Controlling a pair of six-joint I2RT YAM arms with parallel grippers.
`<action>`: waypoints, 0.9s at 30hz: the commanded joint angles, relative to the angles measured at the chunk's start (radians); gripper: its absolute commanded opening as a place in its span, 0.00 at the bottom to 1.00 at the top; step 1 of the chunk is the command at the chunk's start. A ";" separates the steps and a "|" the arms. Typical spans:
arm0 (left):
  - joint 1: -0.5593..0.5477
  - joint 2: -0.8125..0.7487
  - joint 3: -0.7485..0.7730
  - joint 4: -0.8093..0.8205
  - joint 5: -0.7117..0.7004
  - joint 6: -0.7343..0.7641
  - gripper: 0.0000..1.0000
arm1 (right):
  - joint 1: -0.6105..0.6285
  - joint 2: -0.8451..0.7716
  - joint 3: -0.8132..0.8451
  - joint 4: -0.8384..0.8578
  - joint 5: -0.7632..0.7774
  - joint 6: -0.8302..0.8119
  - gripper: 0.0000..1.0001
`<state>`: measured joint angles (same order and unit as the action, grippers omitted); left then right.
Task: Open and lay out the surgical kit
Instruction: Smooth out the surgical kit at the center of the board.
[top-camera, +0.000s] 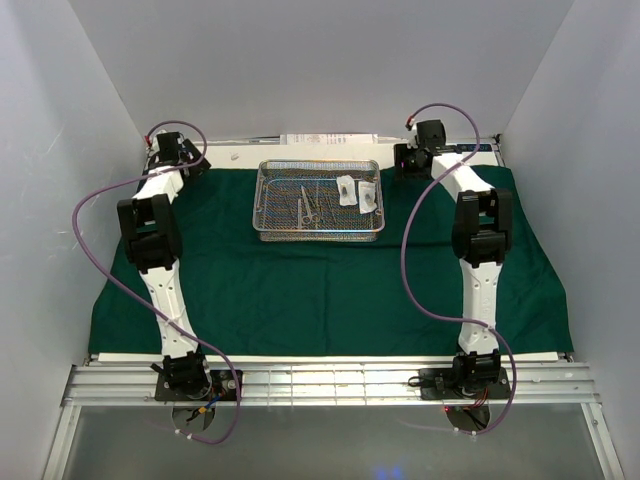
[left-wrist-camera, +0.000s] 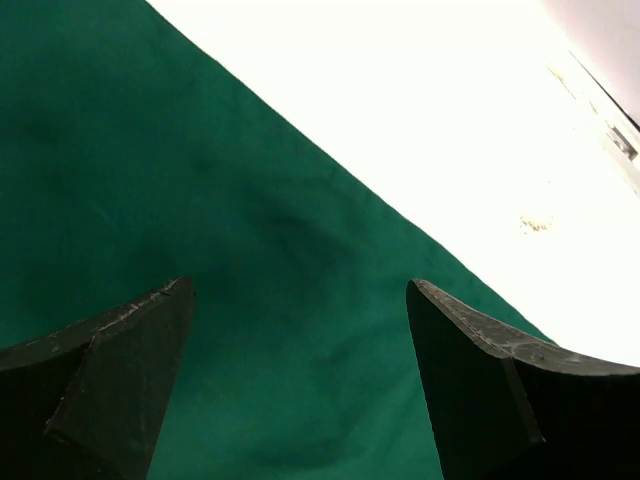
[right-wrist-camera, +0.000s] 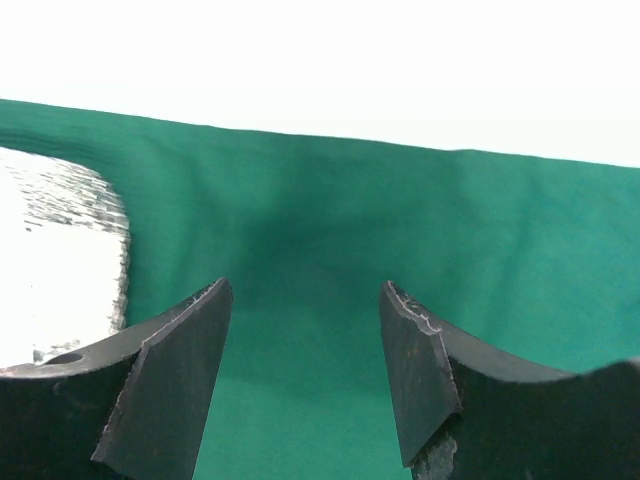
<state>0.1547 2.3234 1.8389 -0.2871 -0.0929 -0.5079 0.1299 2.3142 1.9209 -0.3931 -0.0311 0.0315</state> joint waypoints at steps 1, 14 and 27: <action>-0.009 0.011 0.011 0.045 -0.042 0.025 0.98 | 0.025 0.040 0.073 0.034 -0.017 -0.015 0.67; -0.006 0.080 0.034 -0.004 -0.142 0.046 0.98 | 0.054 0.116 0.110 -0.018 0.007 0.042 0.63; 0.034 0.208 0.148 -0.121 -0.169 0.008 0.98 | 0.050 0.218 0.257 -0.098 0.022 0.057 0.26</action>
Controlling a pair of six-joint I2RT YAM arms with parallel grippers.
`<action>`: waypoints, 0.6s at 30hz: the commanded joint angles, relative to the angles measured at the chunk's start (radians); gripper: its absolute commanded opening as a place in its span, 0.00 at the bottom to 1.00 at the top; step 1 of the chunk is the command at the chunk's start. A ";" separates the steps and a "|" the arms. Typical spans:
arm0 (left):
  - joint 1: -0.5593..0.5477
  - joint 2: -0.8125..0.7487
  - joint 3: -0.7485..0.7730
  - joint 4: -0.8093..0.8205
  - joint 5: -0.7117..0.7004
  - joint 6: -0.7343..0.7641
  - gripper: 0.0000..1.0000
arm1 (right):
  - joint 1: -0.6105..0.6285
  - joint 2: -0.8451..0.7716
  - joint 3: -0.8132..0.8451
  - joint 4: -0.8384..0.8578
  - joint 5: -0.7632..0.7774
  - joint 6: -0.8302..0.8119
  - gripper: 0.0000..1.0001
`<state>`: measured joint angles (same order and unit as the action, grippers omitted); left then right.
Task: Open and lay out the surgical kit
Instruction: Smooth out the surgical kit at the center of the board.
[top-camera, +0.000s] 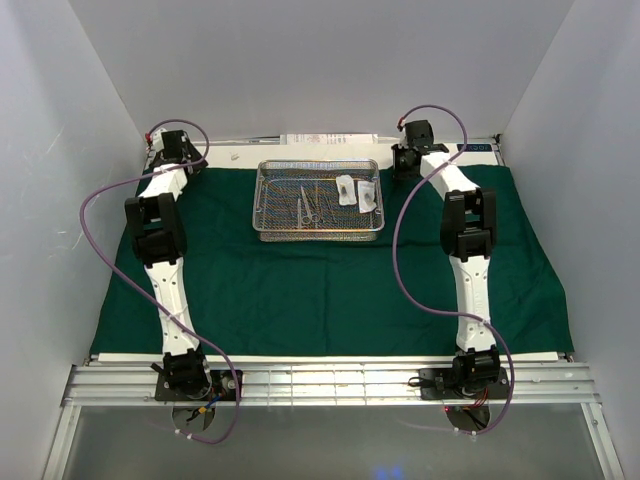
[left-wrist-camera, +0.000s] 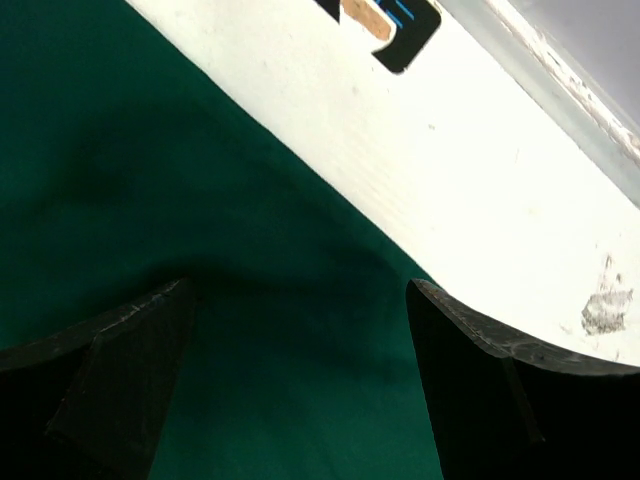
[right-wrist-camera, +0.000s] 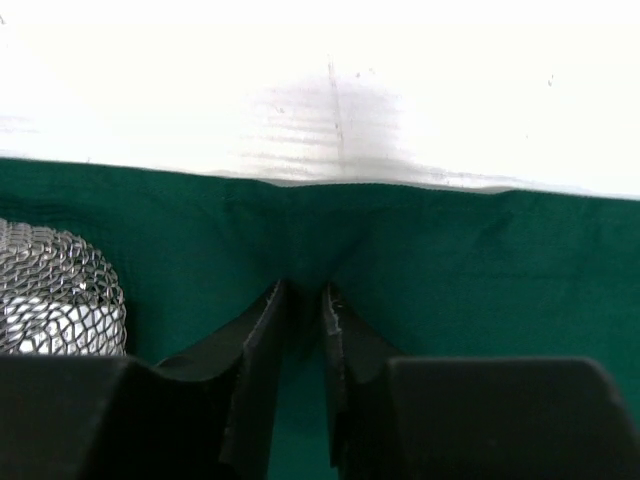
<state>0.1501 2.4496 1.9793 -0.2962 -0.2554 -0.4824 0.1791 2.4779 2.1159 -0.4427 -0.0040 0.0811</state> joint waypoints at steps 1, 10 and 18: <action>0.039 0.086 0.015 -0.113 -0.005 -0.015 0.98 | -0.001 0.059 0.072 -0.056 -0.011 0.008 0.24; 0.040 0.135 0.081 -0.109 0.031 0.018 0.98 | -0.035 0.087 0.111 -0.057 -0.062 0.034 0.24; 0.043 0.163 0.108 -0.086 0.051 0.050 0.98 | -0.062 0.104 0.145 -0.045 -0.100 0.054 0.26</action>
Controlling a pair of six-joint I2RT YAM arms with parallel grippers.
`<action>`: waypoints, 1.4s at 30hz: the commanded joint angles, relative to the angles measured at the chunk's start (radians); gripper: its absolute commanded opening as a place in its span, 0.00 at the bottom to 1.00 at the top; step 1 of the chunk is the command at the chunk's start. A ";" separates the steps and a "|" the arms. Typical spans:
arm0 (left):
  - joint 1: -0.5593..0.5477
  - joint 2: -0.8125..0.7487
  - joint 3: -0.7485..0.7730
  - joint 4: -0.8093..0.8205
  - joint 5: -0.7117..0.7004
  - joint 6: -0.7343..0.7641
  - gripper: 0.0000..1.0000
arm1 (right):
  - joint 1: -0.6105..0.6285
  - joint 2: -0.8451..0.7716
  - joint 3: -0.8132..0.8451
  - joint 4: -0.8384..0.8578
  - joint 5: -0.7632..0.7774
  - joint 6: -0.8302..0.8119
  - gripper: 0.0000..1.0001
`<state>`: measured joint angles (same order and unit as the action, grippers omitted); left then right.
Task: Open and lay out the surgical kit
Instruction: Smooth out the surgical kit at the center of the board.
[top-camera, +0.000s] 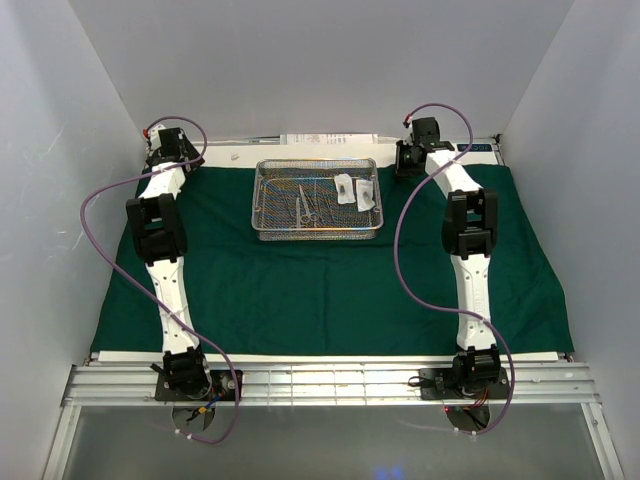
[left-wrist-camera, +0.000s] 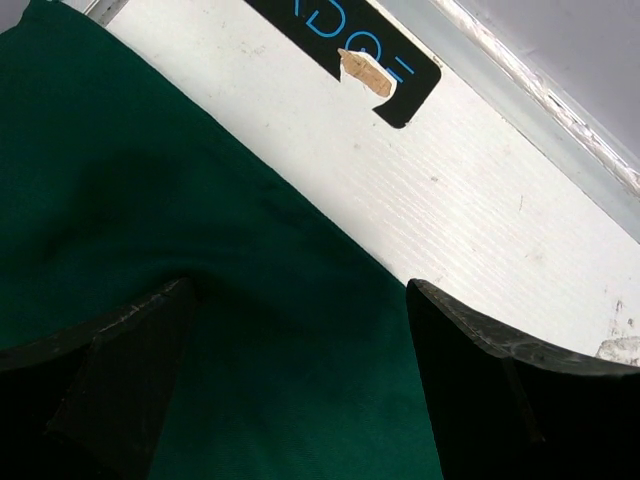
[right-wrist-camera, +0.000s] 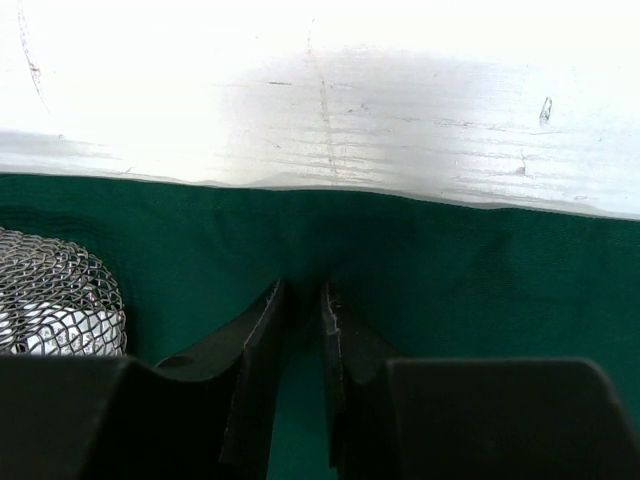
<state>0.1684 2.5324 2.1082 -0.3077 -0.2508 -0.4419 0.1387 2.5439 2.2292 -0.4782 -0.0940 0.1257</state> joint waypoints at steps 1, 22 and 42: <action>0.025 0.083 -0.017 -0.073 0.051 0.017 0.98 | -0.024 0.039 0.032 -0.007 -0.013 0.011 0.27; 0.017 -0.265 -0.161 -0.126 0.133 -0.018 0.98 | -0.073 -0.242 -0.130 0.043 0.016 -0.014 0.65; 0.020 -0.846 -0.945 -0.427 -0.071 -0.261 0.98 | -0.116 -0.585 -0.686 -0.027 0.161 0.166 0.66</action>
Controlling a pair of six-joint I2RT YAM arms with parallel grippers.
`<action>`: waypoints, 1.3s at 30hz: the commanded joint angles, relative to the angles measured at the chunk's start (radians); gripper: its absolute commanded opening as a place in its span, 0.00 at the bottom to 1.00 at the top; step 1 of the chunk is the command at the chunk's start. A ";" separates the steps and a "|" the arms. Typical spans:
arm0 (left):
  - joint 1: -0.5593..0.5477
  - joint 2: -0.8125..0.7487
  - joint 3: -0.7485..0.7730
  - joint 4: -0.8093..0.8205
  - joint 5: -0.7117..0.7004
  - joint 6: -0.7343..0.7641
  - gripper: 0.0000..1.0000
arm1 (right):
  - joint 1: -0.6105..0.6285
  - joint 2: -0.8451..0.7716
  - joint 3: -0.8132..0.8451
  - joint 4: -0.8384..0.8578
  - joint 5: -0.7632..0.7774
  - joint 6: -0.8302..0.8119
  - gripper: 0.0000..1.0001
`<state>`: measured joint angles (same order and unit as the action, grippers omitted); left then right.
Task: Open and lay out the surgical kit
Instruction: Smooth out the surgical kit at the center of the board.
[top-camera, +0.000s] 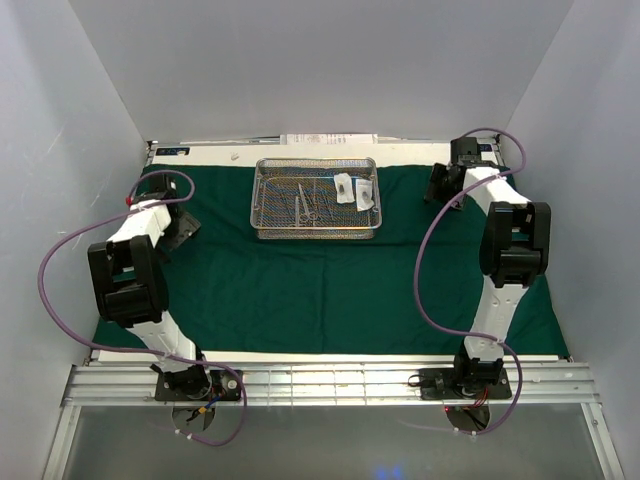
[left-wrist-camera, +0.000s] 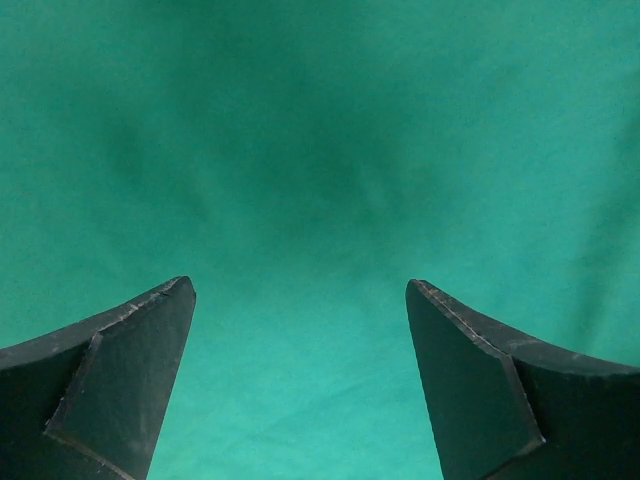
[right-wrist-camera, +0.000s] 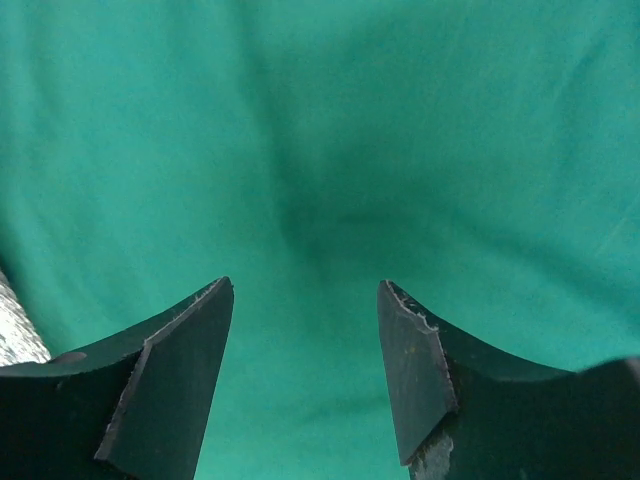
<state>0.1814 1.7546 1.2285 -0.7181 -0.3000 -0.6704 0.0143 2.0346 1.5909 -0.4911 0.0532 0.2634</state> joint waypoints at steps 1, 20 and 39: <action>0.007 -0.072 -0.081 -0.018 -0.002 -0.035 0.98 | 0.007 -0.102 -0.086 -0.014 0.013 0.031 0.66; 0.188 -0.130 -0.257 -0.130 0.064 -0.002 0.98 | 0.455 -0.594 -0.569 0.058 -0.004 -0.098 0.65; 0.227 -0.237 -0.166 -0.119 0.024 -0.023 0.98 | 0.822 -0.436 -0.548 -0.053 -0.151 -0.316 0.66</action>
<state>0.4042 1.5936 0.9901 -0.8455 -0.2436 -0.6865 0.8051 1.6119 1.0763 -0.5247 -0.0635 -0.0147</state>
